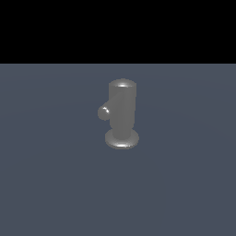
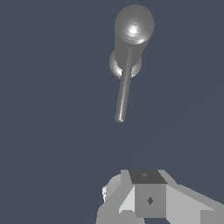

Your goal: Turn on the faucet by rotating a designated handle.

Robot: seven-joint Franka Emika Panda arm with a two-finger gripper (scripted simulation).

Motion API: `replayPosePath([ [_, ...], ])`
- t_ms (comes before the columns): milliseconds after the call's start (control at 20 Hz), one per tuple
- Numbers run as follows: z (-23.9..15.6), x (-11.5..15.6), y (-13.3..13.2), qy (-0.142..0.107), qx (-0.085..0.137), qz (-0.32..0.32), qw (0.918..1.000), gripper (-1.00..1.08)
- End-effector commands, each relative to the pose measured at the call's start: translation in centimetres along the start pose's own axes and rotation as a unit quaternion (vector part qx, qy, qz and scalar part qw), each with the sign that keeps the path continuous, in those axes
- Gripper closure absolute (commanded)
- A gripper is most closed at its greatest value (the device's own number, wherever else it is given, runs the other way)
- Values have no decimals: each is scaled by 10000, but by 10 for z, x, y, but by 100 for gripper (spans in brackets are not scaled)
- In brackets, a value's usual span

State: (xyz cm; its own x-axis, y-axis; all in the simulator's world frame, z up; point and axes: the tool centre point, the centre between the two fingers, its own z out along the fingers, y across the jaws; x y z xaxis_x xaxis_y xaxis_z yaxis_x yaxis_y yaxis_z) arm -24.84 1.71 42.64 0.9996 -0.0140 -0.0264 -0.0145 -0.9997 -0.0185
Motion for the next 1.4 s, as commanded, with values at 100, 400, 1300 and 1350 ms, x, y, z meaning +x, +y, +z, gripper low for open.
replayPosePath([
  [100, 32, 5, -8, 21, -14, 116, 9999, 108],
  [400, 82, 14, -19, 55, -34, 294, 9995, 108],
  [1300, 192, 42, -44, 129, -72, 667, 9977, 108],
  [1350, 194, 43, -45, 131, -73, 677, 9976, 108],
])
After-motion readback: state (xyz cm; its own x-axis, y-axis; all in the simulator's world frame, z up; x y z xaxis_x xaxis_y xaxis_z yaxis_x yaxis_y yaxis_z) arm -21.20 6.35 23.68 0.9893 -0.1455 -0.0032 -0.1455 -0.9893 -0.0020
